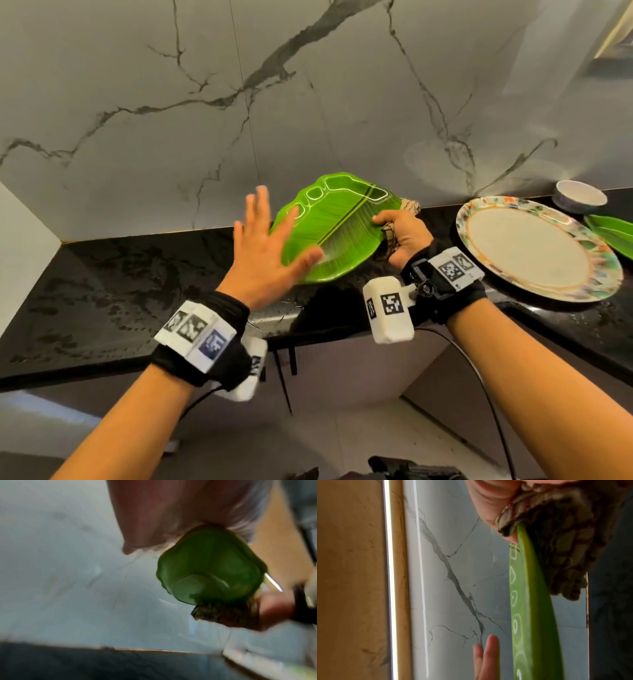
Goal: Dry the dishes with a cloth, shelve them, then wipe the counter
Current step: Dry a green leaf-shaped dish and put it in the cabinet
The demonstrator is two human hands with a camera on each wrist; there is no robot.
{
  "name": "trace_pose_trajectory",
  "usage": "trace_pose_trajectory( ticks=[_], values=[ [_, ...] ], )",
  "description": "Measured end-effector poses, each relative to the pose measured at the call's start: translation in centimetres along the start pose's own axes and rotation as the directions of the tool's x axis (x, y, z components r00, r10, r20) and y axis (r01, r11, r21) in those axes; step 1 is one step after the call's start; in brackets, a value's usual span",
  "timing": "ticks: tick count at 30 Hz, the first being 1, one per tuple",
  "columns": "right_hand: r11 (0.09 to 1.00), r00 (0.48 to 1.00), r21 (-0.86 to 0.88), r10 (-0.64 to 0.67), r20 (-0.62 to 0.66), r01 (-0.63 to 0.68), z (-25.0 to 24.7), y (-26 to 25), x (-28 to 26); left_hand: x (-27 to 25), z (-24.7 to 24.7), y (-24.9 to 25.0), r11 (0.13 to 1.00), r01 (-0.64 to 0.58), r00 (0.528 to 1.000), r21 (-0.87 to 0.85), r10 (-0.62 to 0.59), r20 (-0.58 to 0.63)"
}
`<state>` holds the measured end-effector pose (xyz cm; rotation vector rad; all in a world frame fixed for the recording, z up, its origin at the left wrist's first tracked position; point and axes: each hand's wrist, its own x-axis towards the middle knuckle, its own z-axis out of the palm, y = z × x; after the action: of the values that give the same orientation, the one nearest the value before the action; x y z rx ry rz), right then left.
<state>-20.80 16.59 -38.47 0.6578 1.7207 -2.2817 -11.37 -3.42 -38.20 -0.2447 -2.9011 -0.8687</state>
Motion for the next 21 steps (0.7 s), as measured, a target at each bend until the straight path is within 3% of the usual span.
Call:
trace_pose_trajectory(
  ticks=[1, 3, 4, 6, 7, 9, 10, 12, 13, 14, 16, 19, 21],
  values=[
    [0.999, 1.000, -0.047, -0.008, -0.015, 0.008, -0.3, 0.0, 0.8, -0.1, 0.2, 0.0, 0.957, -0.143, 0.990, 0.253, 0.135, 0.047],
    [0.995, 0.999, -0.099, -0.026, 0.030, 0.028, -0.3, -0.5, 0.5, 0.1, 0.7, -0.4, 0.835, -0.326, 0.945, 0.443, 0.281, 0.165],
    [0.996, 0.998, -0.083, -0.019, 0.061, 0.024, 0.0, -0.9, 0.1, 0.3, 0.9, -0.4, 0.828, -0.382, 0.924, 0.412, 0.345, 0.164],
    [1.000, 0.987, -0.002, -0.019, 0.161, 0.019, 0.3, -1.5, -0.7, 0.7, 1.3, -0.7, 0.872, -0.430, 0.889, 0.235, 0.454, -0.060],
    [0.999, 0.973, 0.040, -0.041, 0.228, 0.032, 0.4, -1.9, -0.7, 0.8, 1.2, -0.6, 0.918, -0.389, 0.905, 0.079, 0.396, -0.152],
    [0.985, 0.947, 0.135, -0.142, 0.287, 0.107, 0.1, -3.0, -1.0, 0.3, 0.7, 0.2, 0.928, -0.201, 0.972, -0.314, 0.149, -0.182],
    [0.966, 0.945, 0.179, -0.225, 0.236, 0.185, -0.1, -3.7, -1.1, 0.1, 0.4, 0.5, 0.840, -0.090, 0.989, -0.534, 0.014, -0.145],
    [0.890, 0.891, 0.116, -0.449, 0.066, 0.441, -0.2, -5.0, -1.1, 0.0, 0.0, 0.9, 0.526, 0.051, 0.986, -0.849, -0.161, -0.041],
    [0.837, 0.836, -0.005, -0.547, 0.049, 0.548, 0.0, -5.6, -1.1, 0.0, -0.2, 1.0, 0.414, 0.085, 0.983, -0.906, -0.184, 0.008],
    [0.765, 0.777, -0.136, -0.619, 0.114, 0.629, 0.4, -5.9, -1.1, 0.0, -0.3, 1.1, 0.356, 0.102, 0.982, -0.929, -0.183, 0.038],
    [0.605, 0.704, -0.361, -0.628, 0.331, 0.709, 1.4, -5.5, -0.5, 0.1, -0.3, 1.4, 0.283, 0.105, 0.988, -0.953, -0.137, 0.068],
    [0.426, 0.705, -0.588, -0.584, 0.402, 0.687, 2.8, -4.1, -1.0, 0.3, -0.1, 1.7, 0.215, 0.092, 0.991, -0.972, -0.110, 0.069],
    [0.311, 0.665, -0.628, -0.584, 0.466, 0.713, 3.7, -2.7, -2.5, 0.4, 0.4, 1.5, 0.176, 0.078, 0.989, -0.981, -0.137, 0.054]
  ],
)
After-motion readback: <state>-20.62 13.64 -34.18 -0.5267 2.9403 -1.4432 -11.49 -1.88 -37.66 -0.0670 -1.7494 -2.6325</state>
